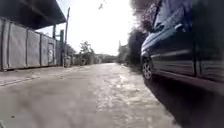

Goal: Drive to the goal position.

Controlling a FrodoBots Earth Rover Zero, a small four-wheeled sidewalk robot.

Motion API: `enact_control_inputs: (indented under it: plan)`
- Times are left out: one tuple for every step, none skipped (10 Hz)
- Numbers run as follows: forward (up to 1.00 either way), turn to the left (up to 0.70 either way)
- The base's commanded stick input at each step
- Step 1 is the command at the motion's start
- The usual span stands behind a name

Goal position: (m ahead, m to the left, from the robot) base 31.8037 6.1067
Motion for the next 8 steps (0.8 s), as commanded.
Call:
enact_control_inputs:
  plan:
    - [1.0, 0.0]
    - [1.0, -0.06]
    - [1.0, -0.33]
    - [1.0, -0.39]
    - [1.0, -0.22]
    - [1.0, -0.06]
    - [1.0, 0.0]
    - [1.0, 0.0]
